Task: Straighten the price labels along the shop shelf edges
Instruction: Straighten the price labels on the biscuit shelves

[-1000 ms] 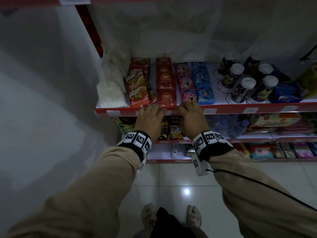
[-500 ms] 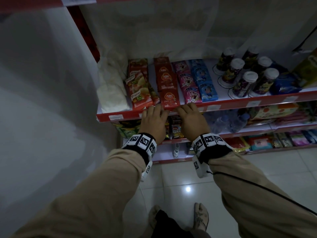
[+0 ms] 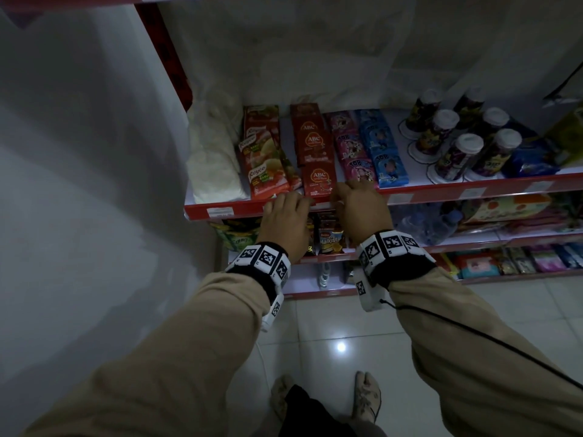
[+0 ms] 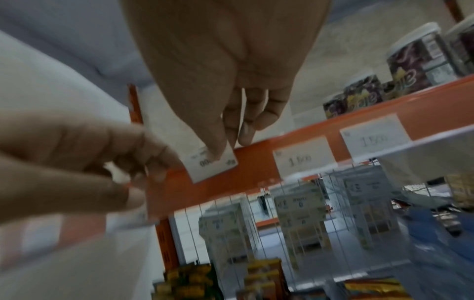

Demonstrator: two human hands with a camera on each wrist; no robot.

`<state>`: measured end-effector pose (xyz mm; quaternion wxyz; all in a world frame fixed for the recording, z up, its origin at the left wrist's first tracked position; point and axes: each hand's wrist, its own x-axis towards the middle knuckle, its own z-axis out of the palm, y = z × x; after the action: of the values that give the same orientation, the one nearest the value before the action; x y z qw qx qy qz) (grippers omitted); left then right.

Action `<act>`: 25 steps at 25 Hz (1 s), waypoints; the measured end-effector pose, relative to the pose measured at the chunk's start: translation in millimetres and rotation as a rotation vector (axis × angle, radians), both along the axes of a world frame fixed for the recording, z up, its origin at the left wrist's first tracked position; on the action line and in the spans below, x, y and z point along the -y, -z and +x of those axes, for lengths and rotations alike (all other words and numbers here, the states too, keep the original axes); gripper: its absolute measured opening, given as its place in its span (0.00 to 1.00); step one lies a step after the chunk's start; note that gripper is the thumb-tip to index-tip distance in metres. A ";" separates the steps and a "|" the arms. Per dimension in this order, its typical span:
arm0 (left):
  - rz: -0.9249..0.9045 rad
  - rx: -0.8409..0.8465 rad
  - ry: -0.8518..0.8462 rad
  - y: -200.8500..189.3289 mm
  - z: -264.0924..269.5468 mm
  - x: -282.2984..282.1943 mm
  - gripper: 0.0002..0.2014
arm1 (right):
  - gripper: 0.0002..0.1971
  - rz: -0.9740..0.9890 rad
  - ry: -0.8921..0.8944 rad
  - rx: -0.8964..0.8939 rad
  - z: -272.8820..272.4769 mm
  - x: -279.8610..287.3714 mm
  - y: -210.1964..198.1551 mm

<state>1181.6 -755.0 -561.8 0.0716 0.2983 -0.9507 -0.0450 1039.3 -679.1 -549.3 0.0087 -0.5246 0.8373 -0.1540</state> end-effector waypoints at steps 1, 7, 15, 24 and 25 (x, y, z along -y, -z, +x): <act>0.032 -0.028 0.008 -1.2 0.2 2.3 0.21 | 0.07 -0.073 0.001 0.066 -3.9 -0.1 -1.8; 0.271 -0.221 -0.042 -1.0 -2.5 9.6 0.16 | 0.07 -0.422 0.272 0.764 0.7 -0.9 0.2; 0.321 -0.288 -0.079 -0.5 -6.3 9.3 0.11 | 0.09 -0.382 0.201 0.810 11.5 -7.0 10.8; 0.274 -0.236 -0.024 -5.6 -0.3 10.5 0.12 | 0.05 -0.337 0.083 0.757 8.0 2.0 5.5; 0.279 -0.239 -0.026 -6.2 -0.4 10.2 0.11 | 0.06 -0.344 0.106 0.800 7.4 0.6 6.4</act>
<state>1181.2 -765.2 -555.6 0.1424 0.3102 -0.9161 -0.2105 1046.7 -679.8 -555.7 0.2371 -0.3736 0.7559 -0.4825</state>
